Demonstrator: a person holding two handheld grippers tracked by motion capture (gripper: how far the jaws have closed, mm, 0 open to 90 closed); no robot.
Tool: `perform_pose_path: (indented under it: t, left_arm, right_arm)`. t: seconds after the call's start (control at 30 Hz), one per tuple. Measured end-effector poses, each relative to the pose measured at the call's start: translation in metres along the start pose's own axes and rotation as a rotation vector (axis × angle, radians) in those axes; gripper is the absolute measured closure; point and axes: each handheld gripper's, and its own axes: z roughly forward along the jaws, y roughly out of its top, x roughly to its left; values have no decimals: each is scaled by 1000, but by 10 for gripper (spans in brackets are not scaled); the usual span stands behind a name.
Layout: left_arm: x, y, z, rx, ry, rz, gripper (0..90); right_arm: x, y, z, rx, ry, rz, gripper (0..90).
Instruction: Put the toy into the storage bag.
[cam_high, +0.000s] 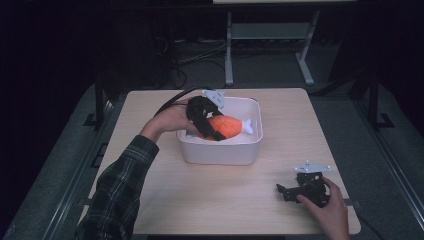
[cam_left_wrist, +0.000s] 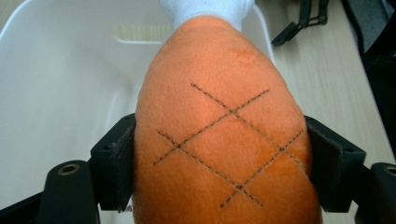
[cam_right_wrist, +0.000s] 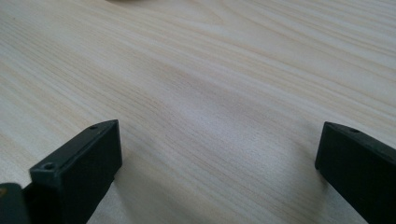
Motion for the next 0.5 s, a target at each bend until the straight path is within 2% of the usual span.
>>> perform_pose_path:
  t: [0.27,0.5]
  left_arm:
    - [3,-2,7,2,-13,9,217]
    - [6,-4,13,35,-5,13,203]
  right_arm:
    - [0,0,0,0,0,0,0]
    - [0,0,0,-1,-1,0,0]
